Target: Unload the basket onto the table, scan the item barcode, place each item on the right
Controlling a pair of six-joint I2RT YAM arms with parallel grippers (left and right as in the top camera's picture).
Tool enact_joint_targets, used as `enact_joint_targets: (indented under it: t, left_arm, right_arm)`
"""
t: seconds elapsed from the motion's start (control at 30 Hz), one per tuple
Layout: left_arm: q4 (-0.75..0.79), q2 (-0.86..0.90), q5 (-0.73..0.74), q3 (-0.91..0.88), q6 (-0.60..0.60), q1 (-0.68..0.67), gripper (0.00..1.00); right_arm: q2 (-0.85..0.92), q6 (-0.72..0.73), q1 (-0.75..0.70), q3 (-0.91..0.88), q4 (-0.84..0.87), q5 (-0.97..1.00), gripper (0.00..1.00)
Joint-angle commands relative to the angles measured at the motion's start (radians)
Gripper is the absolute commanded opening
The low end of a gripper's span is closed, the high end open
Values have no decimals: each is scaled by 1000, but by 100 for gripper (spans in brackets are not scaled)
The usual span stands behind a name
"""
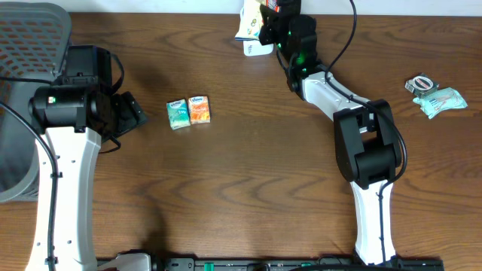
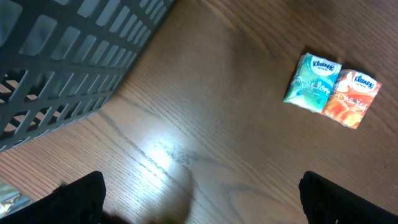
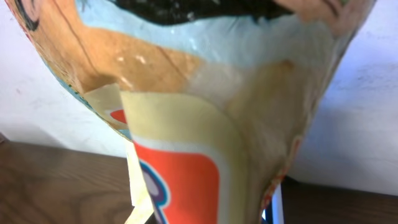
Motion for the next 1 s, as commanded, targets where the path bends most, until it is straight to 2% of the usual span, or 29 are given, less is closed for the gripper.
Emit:
enact_joint_targets:
  t: [0.0,0.2,0.3,0.5,0.7,0.97]
  left_arm:
    - [-3,4,-10,3,-9,5,98]
    - [-3,4,-10,3,-9,5,98]
    - [-3,4,-10,3,-9,5,98]
    - [-3,4,-10,3,-9,5,98]
    - [-3,4,-10,3,-9,5,98]
    - [-3,4,-10,3,-9,5,98]
  right_arm:
    - [-17,6,-9,21,-1,-23,1]
    - [-37,-17,-45,21,-16,-23,1]
    - [-87,-16,-84,21,-92,-23,1]
    - [-246,-84,-196,21,-396,-10,1]
    - [-391,-119,-336,21,-745,146,1]
    - [-438,-118,-541,19,-1102,271,1]
